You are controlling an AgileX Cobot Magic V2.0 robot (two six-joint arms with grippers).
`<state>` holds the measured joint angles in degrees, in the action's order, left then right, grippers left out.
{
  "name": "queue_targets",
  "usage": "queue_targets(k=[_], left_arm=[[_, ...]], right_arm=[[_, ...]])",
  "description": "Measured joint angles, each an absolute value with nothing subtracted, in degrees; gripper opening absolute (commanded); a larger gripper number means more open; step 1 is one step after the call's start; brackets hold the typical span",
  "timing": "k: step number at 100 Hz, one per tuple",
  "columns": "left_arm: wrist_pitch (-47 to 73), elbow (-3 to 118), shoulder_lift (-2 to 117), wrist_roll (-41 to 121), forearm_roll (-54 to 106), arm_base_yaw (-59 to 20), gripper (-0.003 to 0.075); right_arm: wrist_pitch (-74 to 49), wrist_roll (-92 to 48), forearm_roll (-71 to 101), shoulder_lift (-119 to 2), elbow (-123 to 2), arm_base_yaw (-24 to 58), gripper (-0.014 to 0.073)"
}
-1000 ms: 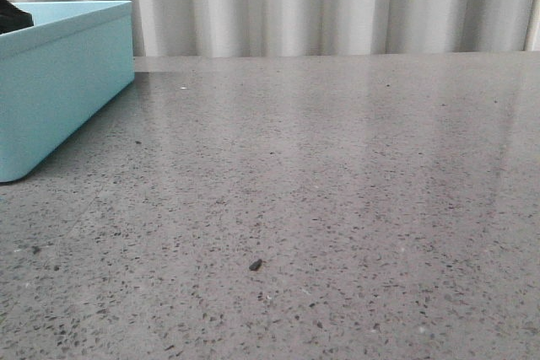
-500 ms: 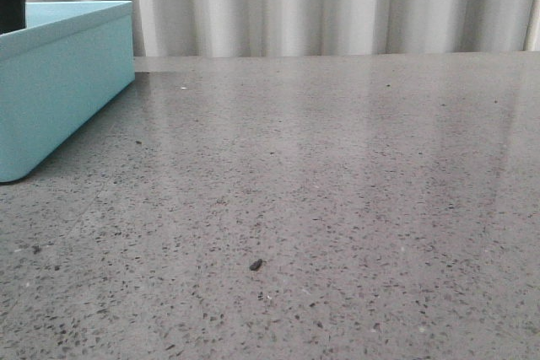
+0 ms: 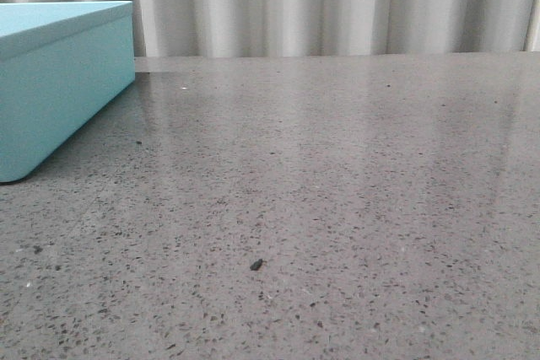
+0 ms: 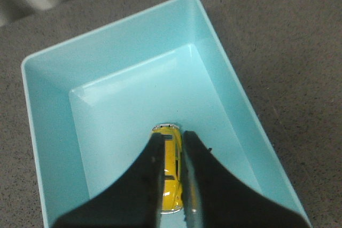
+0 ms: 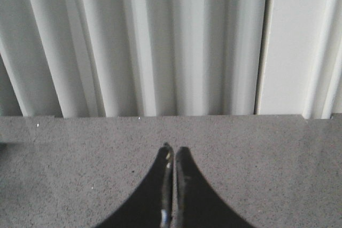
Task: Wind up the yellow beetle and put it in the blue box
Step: 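Carry the car over the turquoise box and lower it inside, then open the left gripper to release the car and raise it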
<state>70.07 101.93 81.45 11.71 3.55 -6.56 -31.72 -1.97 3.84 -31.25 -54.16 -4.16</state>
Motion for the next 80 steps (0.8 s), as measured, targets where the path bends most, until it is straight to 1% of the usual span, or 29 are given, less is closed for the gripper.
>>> queue_targets(k=[15, 34, 68, 80], left_arm=[[66.6, 97.6, 74.0, 11.6, 4.9, -6.6, -0.0021], [58.3, 87.0, 63.0, 11.6, 5.5, -6.6, -0.0021], [38.8, 58.8, 41.1, 13.0, 5.6, -6.6, -0.0021], [30.8, 49.2, 33.6, 13.0, 5.6, -6.6, -0.0021]], right_arm=[[-31.9, -2.0, 3.5, -31.2, -52.2, -3.6, -0.0061], [-30.6, -2.0, 3.5, -31.2, -48.3, -3.6, -0.0061], [-23.0, -2.0, 3.5, -31.2, -41.0, -3.6, -0.0061], [-18.3, -2.0, 3.5, -31.2, -37.9, -3.6, -0.0061]])
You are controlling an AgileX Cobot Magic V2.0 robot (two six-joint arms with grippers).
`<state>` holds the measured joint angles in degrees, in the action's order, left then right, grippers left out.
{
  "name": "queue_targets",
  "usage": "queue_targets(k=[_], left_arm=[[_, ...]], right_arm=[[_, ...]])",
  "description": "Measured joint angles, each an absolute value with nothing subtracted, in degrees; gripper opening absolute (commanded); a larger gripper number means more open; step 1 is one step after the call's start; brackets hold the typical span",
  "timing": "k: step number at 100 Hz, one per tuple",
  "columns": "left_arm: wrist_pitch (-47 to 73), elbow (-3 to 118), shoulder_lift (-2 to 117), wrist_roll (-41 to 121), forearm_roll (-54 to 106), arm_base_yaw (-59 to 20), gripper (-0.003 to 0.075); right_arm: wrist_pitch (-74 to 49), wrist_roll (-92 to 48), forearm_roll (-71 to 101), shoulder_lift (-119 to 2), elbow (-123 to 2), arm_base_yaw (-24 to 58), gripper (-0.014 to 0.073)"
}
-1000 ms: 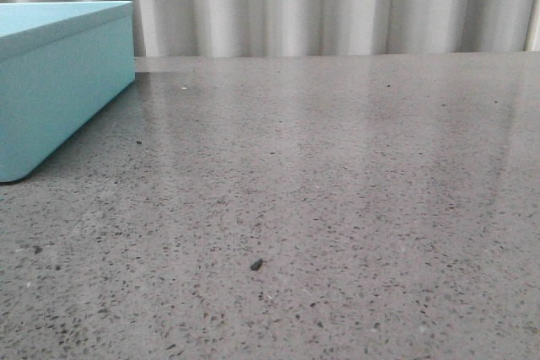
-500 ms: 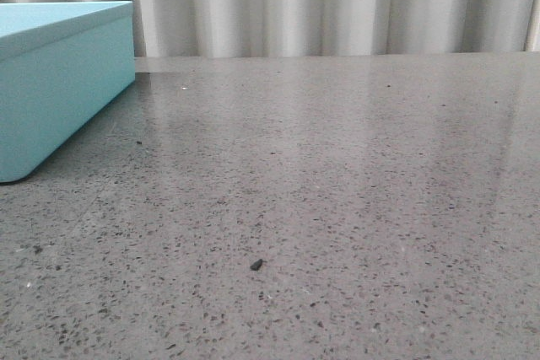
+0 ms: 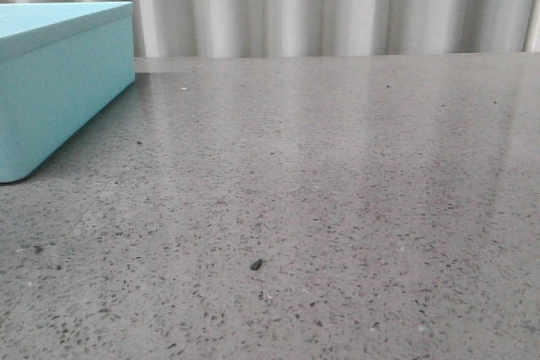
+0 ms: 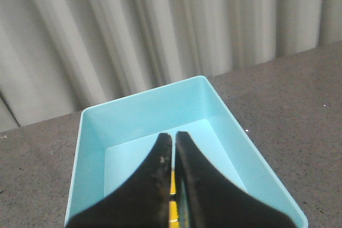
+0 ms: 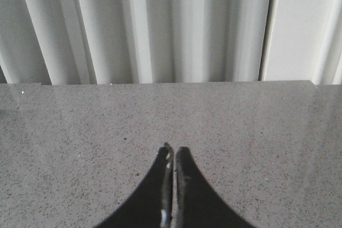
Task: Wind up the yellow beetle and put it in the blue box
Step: 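Open the left gripper to release the car and raise it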
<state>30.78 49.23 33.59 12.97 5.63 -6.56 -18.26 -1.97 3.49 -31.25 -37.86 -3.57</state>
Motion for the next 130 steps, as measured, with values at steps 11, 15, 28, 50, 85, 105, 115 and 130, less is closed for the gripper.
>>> queue_targets(k=[11, 15, 28, 50, 85, 105, 115, 130], left_arm=[[26.5, 42.2, 28.5, 13.0, 5.6, -6.6, -0.0021], [25.6, 40.3, 27.1, 13.0, 5.6, -6.6, -0.0021], [23.2, 34.3, 22.1, 13.0, 6.3, -6.6, -0.0021], [21.5, 27.3, 15.3, 13.0, 8.0, -6.6, -0.0021], [18.9, 22.5, 9.4, 13.0, 12.6, -6.6, -0.0021], [18.5, 22.2, 8.6, 13.0, 13.3, -6.6, -0.0021], [18.4, 21.9, 7.5, 13.0, 13.4, -6.6, -0.0021], [18.4, 21.1, 6.6, 13.0, 13.5, -6.6, -0.0021]], right_arm=[[-12.9, -2.0, 3.5, -31.2, -33.9, -3.6, -0.0061], [-10.8, -2.0, 3.5, -31.2, -32.2, -3.6, -0.0061], [-4.0, -2.0, 3.5, -31.2, -27.2, -3.6, -0.0063], [6.0, -2.0, 3.5, -28.8, -18.6, -3.6, -0.0062], [7.4, -2.0, 3.4, -14.1, -10.7, -3.6, -0.0062], [0.7, -2.2, 3.3, -6.4, -10.8, -3.6, -0.0062], [-1.3, -2.2, 3.3, -3.5, -10.8, -3.6, -0.0062], [-2.5, -2.2, 3.3, -1.2, -10.8, -3.6, -0.0062]])
